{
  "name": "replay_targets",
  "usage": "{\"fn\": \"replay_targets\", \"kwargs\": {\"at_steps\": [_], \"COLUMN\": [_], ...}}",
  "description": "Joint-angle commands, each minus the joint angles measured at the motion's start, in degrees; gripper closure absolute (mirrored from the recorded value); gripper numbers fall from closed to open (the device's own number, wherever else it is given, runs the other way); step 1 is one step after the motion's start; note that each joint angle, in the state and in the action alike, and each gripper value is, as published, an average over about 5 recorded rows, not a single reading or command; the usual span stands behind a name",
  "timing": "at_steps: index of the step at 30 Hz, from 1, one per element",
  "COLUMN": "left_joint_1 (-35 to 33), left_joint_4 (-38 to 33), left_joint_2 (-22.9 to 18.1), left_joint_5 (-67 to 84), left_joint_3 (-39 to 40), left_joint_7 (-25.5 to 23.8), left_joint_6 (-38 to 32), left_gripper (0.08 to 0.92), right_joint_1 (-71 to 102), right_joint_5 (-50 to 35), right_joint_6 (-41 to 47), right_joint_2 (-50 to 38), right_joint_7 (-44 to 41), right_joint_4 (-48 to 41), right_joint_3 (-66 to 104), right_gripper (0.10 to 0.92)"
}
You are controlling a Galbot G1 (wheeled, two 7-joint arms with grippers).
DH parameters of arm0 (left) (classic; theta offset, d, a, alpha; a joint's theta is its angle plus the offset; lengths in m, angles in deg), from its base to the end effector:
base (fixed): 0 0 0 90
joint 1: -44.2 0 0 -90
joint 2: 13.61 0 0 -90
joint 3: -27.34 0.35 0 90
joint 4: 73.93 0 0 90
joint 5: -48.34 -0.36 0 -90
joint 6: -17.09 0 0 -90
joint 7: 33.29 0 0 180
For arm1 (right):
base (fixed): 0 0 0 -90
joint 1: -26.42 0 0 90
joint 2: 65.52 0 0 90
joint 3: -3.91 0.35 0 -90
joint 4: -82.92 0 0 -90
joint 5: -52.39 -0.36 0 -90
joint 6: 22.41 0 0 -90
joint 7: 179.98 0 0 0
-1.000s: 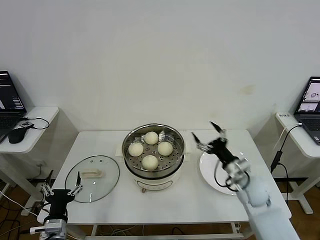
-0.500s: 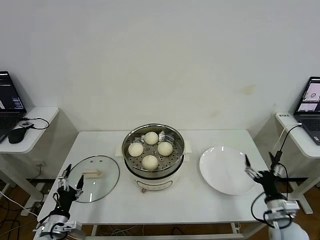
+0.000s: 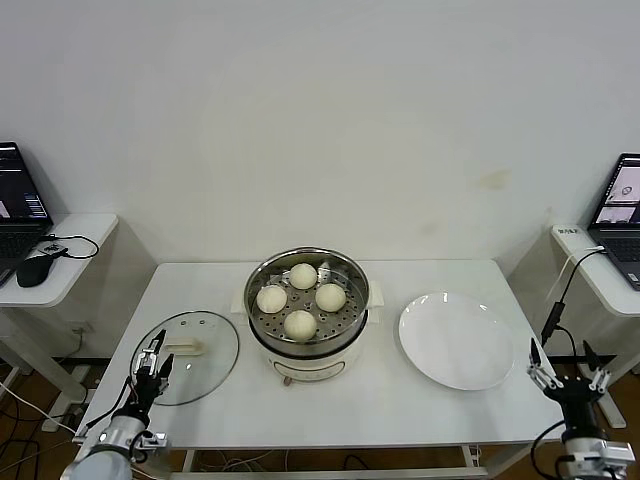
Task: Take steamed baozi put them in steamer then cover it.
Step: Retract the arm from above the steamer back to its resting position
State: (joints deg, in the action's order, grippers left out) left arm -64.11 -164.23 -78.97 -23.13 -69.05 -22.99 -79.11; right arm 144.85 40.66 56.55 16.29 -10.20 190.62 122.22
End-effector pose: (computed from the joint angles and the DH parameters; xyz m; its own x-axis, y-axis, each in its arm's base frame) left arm 0.2455 0.1816 -0.3969 -0.9945 0.0277 0.1010 0.0975 -0.1055 0.9896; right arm 0.1632 -0.1953 -0.3328 -0.9738 0.2107 -0.0861 0.2221 0.9625 -0.1560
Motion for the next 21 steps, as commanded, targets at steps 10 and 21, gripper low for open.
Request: {"fn": "replay_targets", "kwargs": {"at_steps": [10, 21], "left_joint_1": [7.8, 11.5], "left_joint_4": [9.0, 12.7], "left_joint_2": [1.1, 0.8], "left_joint_5": [-3.6, -3.9], "left_joint_3": [3.5, 5.1], "left_joint_7": [-1.0, -1.1], "left_joint_6": [0.0, 0.2], "left_gripper": [0.177, 0.177], "right_joint_1": [2.4, 2.8], "right_joint_5": [0.3, 0.4], "right_joint_6": [-0.7, -1.2], "right_joint_2": [1.7, 2.2], "right_joint_7": [-0.2, -0.4], "right_joint_4": [-0.2, -0.8], "right_joint_3": [2.7, 3.5], "right_gripper": [0.203, 0.203]}}
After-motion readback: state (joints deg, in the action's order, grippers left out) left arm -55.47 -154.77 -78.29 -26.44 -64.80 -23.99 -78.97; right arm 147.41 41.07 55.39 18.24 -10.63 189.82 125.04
